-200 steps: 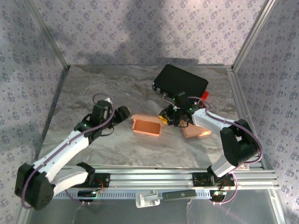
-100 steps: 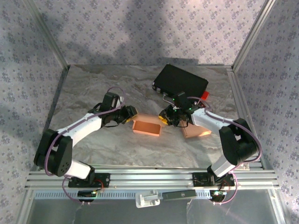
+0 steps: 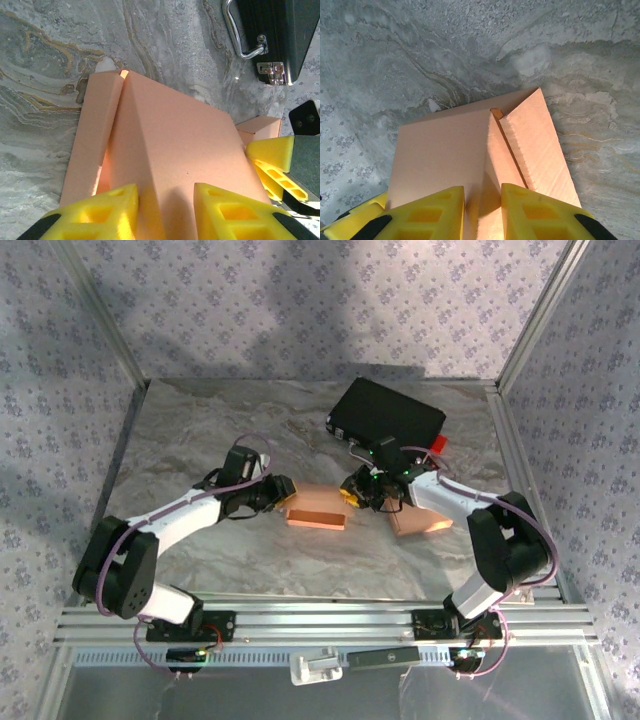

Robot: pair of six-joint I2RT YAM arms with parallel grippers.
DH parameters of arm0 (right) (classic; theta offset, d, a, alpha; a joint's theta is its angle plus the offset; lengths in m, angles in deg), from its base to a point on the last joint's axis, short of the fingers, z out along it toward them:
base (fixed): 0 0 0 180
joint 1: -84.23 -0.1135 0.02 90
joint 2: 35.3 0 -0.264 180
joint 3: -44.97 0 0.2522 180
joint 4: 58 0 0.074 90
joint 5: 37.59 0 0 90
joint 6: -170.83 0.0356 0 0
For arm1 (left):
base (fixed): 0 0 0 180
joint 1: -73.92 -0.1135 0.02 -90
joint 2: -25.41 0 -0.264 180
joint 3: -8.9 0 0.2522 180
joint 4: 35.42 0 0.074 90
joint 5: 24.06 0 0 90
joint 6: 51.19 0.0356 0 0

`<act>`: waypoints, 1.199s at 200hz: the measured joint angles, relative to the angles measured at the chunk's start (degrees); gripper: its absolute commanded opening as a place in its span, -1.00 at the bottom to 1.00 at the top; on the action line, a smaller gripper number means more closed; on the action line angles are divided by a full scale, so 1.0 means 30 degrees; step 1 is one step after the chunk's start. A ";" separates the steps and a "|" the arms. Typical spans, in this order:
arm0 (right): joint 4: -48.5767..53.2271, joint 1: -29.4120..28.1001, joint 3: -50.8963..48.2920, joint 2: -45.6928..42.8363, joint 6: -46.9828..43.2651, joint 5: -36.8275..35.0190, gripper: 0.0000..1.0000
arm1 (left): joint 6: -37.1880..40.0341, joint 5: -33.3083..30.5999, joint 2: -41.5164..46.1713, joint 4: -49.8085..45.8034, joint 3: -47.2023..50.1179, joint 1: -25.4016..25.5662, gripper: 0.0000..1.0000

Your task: Fold the paper box

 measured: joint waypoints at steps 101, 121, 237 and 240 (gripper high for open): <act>0.0197 0.0073 0.0000 0.0328 -0.0794 -0.0138 -0.60 | 0.0437 -0.0648 0.0000 -0.0095 0.0561 0.0488 -0.41; 0.0335 0.0080 0.0000 0.0350 -0.1005 -0.0146 -0.60 | 0.0721 -0.0787 0.0000 -0.0277 0.0561 0.0605 -0.39; 0.3191 0.0029 0.0248 -0.1173 -0.3949 -0.2237 -0.09 | 0.1574 -0.1333 -0.0058 -0.0663 0.0867 0.0780 -0.20; 0.3169 0.0029 0.0248 -0.1209 -0.3934 -0.2229 -0.06 | 0.1574 -0.1333 -0.0095 -0.0648 0.0867 0.0780 -0.20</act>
